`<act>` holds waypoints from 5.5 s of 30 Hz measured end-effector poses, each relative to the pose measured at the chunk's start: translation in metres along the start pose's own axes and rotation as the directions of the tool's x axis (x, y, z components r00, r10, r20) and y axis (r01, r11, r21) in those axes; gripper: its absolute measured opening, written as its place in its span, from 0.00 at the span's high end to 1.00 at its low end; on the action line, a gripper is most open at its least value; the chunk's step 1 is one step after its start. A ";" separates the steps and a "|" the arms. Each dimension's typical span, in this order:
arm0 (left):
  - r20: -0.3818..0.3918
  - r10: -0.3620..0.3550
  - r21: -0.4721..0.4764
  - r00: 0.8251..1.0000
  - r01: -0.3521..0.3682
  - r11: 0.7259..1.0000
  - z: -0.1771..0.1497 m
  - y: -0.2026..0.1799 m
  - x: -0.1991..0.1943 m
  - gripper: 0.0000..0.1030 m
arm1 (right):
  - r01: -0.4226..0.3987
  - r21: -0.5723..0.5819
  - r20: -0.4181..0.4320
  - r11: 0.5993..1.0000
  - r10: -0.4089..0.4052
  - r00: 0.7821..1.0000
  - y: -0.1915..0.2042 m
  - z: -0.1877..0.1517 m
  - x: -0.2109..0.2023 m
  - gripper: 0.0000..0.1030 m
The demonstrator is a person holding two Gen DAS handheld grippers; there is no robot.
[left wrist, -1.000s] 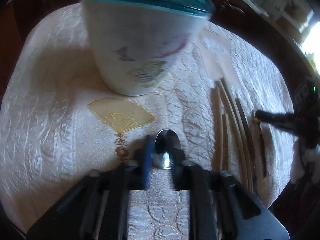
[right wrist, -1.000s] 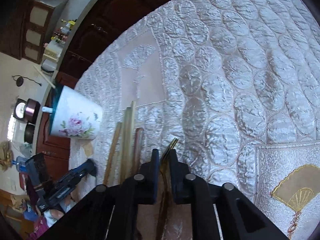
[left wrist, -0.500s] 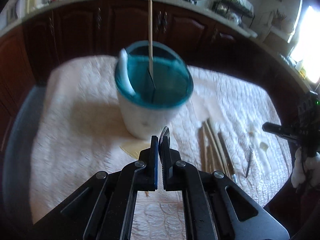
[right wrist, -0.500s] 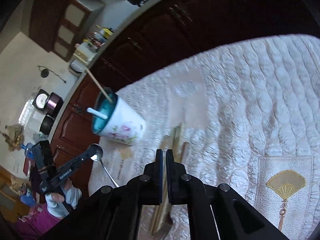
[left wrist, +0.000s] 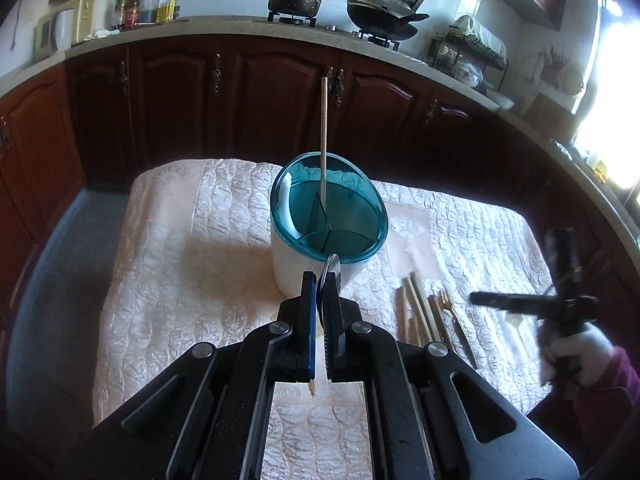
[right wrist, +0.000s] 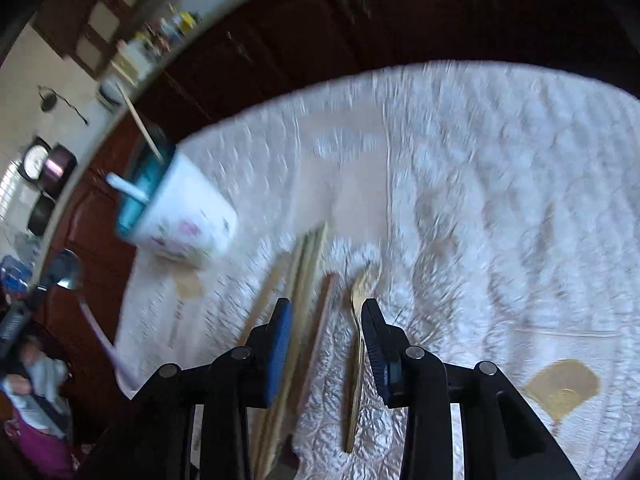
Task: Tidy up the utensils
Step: 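Lower the metal spoon into the teal-lidded cup with the left tool while the right tool inserts the gold fork, then open both tools and withdraw them from the cup toward the chopsticks, then grasp a wooden chopstick with the left tool while the right tool grasps a brown chopstick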
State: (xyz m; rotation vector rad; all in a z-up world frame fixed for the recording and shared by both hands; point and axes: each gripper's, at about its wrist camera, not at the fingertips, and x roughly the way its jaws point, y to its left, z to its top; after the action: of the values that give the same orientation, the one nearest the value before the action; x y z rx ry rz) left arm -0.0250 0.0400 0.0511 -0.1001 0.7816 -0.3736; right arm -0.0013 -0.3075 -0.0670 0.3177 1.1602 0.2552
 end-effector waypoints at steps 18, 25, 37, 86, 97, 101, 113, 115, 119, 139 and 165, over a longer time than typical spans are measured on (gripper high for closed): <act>0.099 0.026 -0.048 0.995 -0.022 0.999 0.036 0.015 -0.028 0.98 | -0.190 0.003 0.178 0.982 0.186 0.966 0.000 0.021 -0.073 0.98; 0.182 0.076 -0.058 0.980 -0.066 0.996 0.068 0.014 -0.037 0.98 | -0.302 -0.093 0.270 0.949 0.316 0.910 0.052 0.049 -0.114 0.98; 0.295 0.291 0.033 0.910 -0.314 0.949 0.105 -0.001 0.012 0.98 | -0.314 -0.239 0.289 0.919 0.376 0.881 0.152 0.113 -0.087 0.98; 0.156 0.303 0.095 0.940 -0.320 0.943 0.052 -0.019 0.091 0.67 | -0.221 -0.212 0.108 0.952 0.247 0.963 0.135 0.084 0.007 0.76; 0.141 0.263 0.079 0.954 -0.276 0.958 0.047 -0.033 0.066 0.56 | -0.152 -0.218 0.171 0.964 0.191 0.967 0.127 0.057 -0.035 0.71; 0.121 0.232 0.072 0.965 -0.242 0.968 0.040 -0.043 0.056 0.55 | -0.107 -0.194 0.212 0.975 0.148 0.966 0.119 0.043 -0.053 0.68; 0.068 0.165 0.078 0.984 -0.170 0.982 0.013 -0.072 0.046 0.55 | -0.005 -0.157 0.237 0.988 0.043 0.971 0.096 0.001 -0.082 0.65; 0.062 0.156 0.080 0.986 -0.161 0.984 0.010 -0.075 0.045 0.54 | 0.003 -0.151 0.235 0.988 0.033 0.971 0.091 -0.005 -0.084 0.63; 0.041 0.127 0.077 0.991 -0.130 0.988 0.003 -0.080 0.044 0.54 | 0.017 -0.139 0.230 0.990 0.016 0.973 0.081 -0.017 -0.088 0.60; -0.185 0.044 0.141 0.982 -0.017 0.990 -0.047 -0.093 0.106 0.44 | 0.089 -0.035 0.029 0.995 -0.088 0.996 0.022 -0.031 0.008 0.62; -0.383 0.020 0.120 0.924 0.029 0.992 -0.058 -0.073 0.168 0.94 | 0.099 -0.001 -0.015 0.995 -0.099 0.995 -0.021 -0.016 0.007 0.85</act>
State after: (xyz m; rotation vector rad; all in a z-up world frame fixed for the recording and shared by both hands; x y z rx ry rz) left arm 0.0220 -0.0858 -0.0855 0.0918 1.1434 -0.4523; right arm -0.0124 -0.3232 -0.0865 0.2576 1.1867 0.1707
